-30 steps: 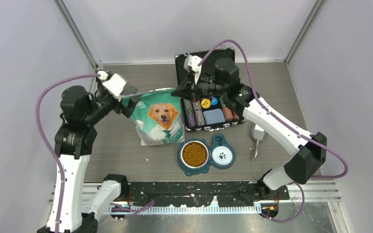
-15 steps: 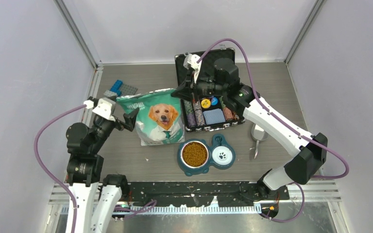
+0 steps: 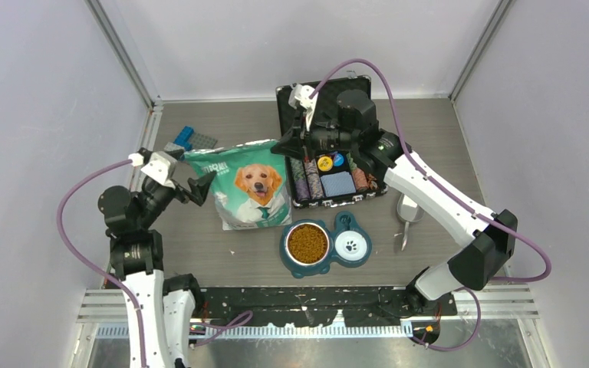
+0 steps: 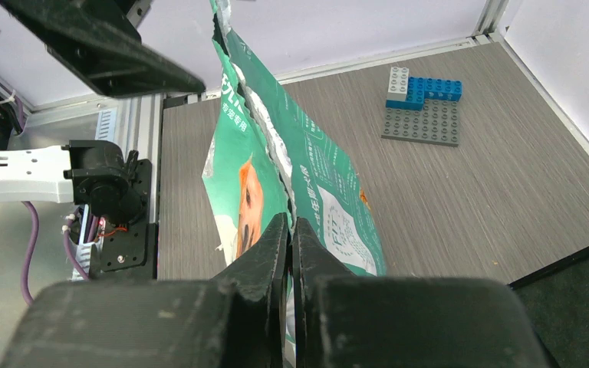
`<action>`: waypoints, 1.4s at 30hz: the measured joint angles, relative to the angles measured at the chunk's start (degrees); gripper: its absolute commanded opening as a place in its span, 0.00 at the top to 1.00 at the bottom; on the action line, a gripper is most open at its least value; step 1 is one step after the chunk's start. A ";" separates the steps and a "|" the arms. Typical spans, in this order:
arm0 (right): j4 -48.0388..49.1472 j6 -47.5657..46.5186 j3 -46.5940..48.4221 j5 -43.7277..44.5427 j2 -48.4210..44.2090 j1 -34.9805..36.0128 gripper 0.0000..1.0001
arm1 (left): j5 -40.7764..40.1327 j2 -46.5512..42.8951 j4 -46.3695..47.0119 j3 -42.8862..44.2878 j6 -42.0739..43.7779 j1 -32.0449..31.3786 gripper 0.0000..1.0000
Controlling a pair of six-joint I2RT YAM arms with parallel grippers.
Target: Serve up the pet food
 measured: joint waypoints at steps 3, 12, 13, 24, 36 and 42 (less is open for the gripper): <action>-0.50 -0.22 0.26 0.02 0.00 0.04 0.95 | 8.46 2.01 4.70 -2.69 -1.60 0.04 0.01; -4.87 -2.67 2.47 1.25 0.09 2.01 0.95 | 19.12 13.94 14.23 0.96 -6.97 0.33 0.14; -5.35 -2.99 2.69 1.62 0.09 2.23 0.95 | 20.17 15.30 15.43 1.05 -7.76 0.39 0.22; -6.49 -3.65 3.43 4.55 0.22 2.89 0.95 | 28.04 17.31 20.50 0.85 -11.80 0.57 1.00; -5.53 -3.54 3.41 13.90 0.20 4.90 0.95 | 19.02 13.49 11.52 1.40 -8.94 0.28 1.00; -3.65 -4.22 2.62 19.34 0.20 6.43 0.95 | 12.22 12.59 -3.28 7.50 -3.85 -0.87 1.00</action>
